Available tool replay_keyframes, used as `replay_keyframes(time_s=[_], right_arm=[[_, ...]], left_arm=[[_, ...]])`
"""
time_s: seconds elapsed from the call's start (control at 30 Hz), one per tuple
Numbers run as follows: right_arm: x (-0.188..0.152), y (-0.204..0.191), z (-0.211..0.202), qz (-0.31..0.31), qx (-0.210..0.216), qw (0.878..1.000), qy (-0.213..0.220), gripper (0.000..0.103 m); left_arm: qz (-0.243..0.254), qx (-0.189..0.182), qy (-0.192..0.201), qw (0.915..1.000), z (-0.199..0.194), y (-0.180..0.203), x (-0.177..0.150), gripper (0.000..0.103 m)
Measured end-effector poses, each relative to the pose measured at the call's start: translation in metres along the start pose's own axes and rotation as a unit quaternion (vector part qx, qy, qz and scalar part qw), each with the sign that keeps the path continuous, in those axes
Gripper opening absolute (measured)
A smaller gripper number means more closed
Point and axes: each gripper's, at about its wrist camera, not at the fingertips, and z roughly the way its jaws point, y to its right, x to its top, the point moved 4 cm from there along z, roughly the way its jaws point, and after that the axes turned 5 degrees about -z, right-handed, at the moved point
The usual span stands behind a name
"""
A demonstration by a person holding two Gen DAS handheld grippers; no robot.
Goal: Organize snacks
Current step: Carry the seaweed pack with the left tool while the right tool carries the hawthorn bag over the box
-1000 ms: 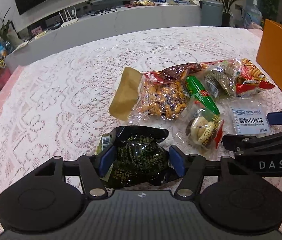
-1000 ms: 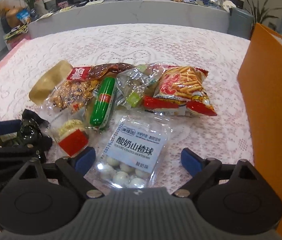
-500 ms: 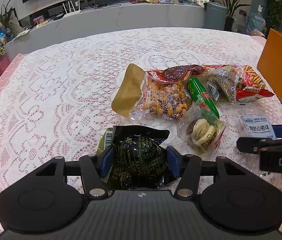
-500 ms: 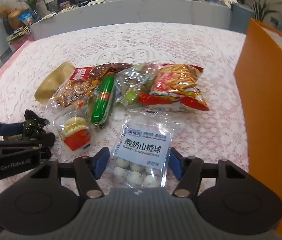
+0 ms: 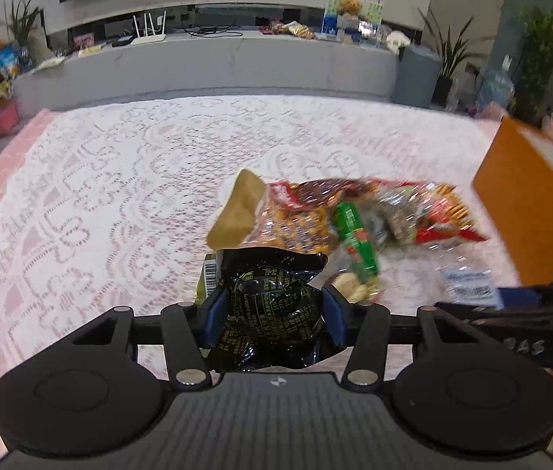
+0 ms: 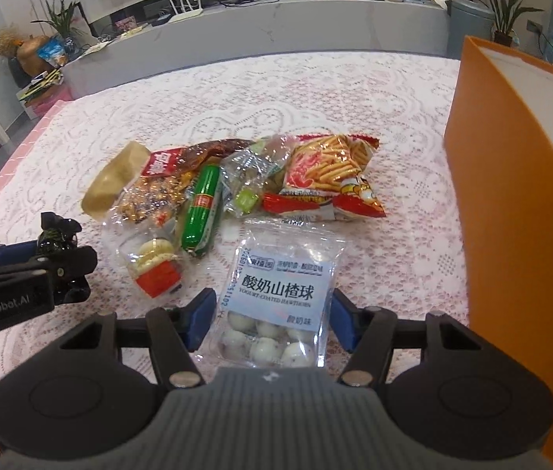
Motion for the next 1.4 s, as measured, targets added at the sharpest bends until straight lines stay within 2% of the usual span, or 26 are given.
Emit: replay_keyframes(time_s=[0.27, 0.53, 0.7, 0.9, 1.1, 1.4], right_arm=[[0.006, -0.004, -0.036, -0.025, 0.028, 0.999, 0.021, 0.059], [0.016, 0.002, -0.085, -0.062, 0.047, 0.996, 0.035, 0.059], [0.022, 0.020, -0.114, -0.079, 0.052, 0.995, 0.035, 0.059], [0.030, 0.056, -0.147, -0.071, 0.050, 0.996, 0.037, 0.059], [0.029, 0.108, -0.171, -0.071, 0.006, 0.997, 0.033, 0.059], [0.019, 0.184, -0.171, -0.053, -0.032, 0.998, 0.003, 0.059]], left_arm=[[-0.052, -0.061, 0.020, 0.9966, -0.040, 0.011, 0.003, 0.058], [-0.039, -0.092, 0.043, 0.9941, -0.075, 0.043, 0.021, 0.057], [-0.020, -0.120, 0.058, 0.9909, -0.091, 0.076, 0.033, 0.056], [0.014, -0.166, 0.066, 0.9837, -0.099, 0.134, 0.047, 0.056], [0.061, -0.205, 0.059, 0.9751, -0.087, 0.199, 0.054, 0.056], [0.121, -0.237, 0.020, 0.9639, -0.046, 0.278, 0.049, 0.056]])
